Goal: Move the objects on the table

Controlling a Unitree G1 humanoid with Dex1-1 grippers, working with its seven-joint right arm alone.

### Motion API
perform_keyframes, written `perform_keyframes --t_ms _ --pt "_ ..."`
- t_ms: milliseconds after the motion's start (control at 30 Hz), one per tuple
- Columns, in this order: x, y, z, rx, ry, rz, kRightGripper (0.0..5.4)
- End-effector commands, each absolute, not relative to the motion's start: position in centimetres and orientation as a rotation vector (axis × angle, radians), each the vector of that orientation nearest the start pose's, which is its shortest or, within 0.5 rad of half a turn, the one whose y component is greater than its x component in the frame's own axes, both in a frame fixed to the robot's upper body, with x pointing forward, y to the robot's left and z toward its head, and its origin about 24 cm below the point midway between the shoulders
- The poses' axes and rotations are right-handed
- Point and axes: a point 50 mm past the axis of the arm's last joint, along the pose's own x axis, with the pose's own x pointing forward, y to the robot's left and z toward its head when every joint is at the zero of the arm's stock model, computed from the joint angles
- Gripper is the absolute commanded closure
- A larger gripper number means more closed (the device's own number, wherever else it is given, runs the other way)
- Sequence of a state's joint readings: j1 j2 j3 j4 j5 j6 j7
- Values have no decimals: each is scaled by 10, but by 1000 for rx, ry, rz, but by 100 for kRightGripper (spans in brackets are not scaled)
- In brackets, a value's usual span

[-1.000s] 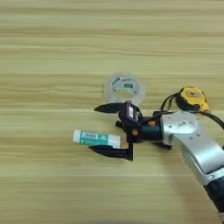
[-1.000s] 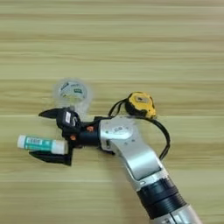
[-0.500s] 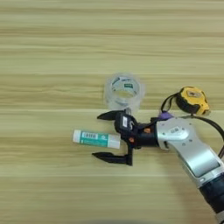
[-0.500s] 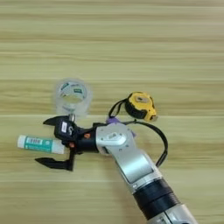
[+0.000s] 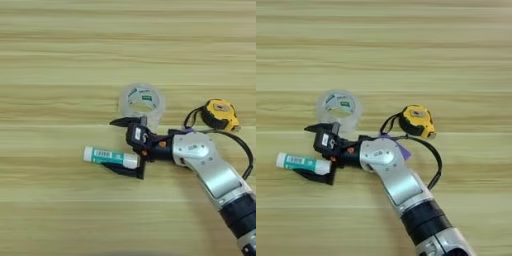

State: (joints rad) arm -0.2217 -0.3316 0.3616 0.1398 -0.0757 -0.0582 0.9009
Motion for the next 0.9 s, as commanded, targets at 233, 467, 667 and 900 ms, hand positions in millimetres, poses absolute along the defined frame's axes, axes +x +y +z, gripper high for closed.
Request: perform_keyframes --t_ms 233,467,667,900 --pt "268 -92 60 -574 -13 1199 3" --pt "270 -93 56 -623 -4 1176 3" --pt "272 -94 55 -646 -5 1161 3" --pt "273 -94 56 -648 -11 1153 3"
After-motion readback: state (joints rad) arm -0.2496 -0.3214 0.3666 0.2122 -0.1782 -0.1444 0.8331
